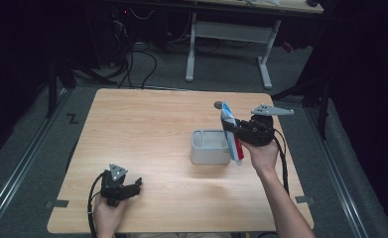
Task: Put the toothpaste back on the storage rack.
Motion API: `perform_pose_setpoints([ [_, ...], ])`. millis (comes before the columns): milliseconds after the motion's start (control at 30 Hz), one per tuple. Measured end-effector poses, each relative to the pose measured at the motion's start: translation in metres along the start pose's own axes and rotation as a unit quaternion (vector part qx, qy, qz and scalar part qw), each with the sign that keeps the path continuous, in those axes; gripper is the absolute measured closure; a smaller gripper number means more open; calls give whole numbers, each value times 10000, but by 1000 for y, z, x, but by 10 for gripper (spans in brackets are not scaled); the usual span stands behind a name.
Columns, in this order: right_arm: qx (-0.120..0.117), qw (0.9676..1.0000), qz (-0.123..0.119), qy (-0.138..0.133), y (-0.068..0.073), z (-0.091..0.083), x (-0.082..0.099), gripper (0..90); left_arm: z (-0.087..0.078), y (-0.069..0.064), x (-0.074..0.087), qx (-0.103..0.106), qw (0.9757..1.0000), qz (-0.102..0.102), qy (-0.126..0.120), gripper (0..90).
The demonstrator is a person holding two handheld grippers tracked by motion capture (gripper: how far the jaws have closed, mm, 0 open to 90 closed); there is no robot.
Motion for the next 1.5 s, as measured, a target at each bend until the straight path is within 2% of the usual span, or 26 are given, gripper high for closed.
perform_pose_setpoints([
  [267, 30, 10000, -13, -85, -1, 7, -11, 708, 0, 0, 0, 5, 10000, 2, -1, 211],
  [933, 155, 9996, 164, -172, -9, 27, -25, 707, 0, 0, 0, 5, 10000, 3, -2, 211],
  [1500, 236, 9996, 75, -129, -7, 44, -38, 705, 0, 0, 0, 11, 10000, 4, -5, 210],
])
Point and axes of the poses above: each handheld gripper's, and its own axes: z roughly forward along the jaws, x roughly out of its underside, y roughly to its left, the point moved 4 cm from there along z, roughly forward along the jaws, and after that the axes turned 5 degrees about -z, right-handed, at the moved point
